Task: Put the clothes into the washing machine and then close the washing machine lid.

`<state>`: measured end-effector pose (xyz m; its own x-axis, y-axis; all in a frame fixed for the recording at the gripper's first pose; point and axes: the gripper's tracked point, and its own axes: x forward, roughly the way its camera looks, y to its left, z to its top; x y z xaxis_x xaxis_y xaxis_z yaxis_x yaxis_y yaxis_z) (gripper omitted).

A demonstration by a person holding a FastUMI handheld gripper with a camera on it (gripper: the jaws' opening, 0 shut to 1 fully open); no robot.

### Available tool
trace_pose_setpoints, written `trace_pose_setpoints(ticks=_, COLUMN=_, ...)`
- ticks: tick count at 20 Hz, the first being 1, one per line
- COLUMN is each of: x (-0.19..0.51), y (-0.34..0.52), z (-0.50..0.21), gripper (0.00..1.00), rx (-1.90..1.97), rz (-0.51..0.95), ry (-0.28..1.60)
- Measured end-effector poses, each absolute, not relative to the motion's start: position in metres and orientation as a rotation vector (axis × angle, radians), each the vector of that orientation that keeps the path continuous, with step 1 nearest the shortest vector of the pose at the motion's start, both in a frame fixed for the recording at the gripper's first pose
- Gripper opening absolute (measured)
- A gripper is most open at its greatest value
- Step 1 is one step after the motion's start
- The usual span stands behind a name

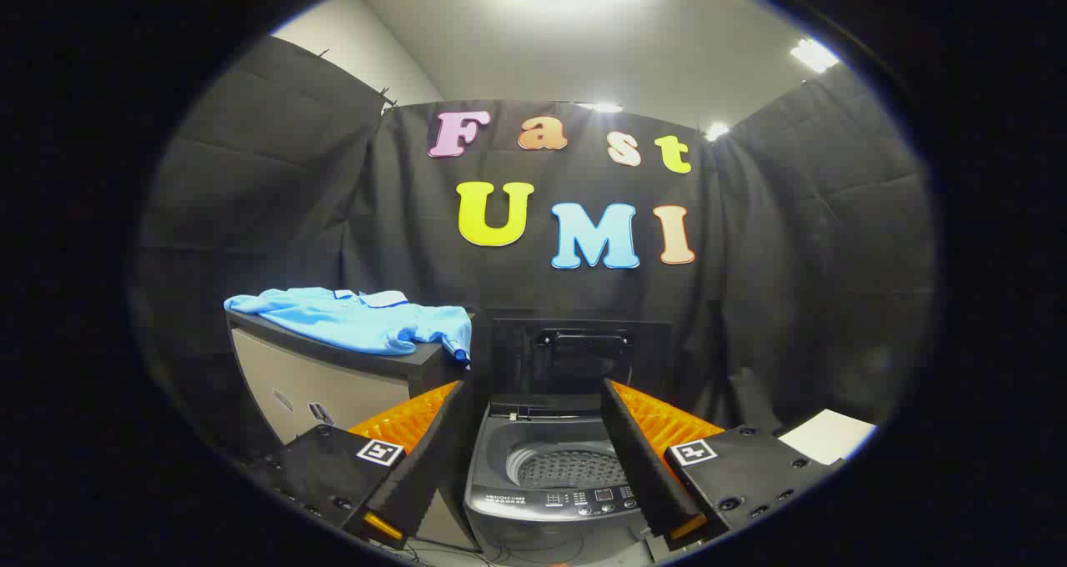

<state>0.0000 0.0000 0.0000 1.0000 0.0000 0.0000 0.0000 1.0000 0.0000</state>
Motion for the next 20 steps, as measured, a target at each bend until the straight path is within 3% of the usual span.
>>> trace_pose_setpoints(ticks=20, x=0.001, y=0.026, z=-0.013, gripper=1.0, rx=0.014, rz=0.061, ry=0.032)
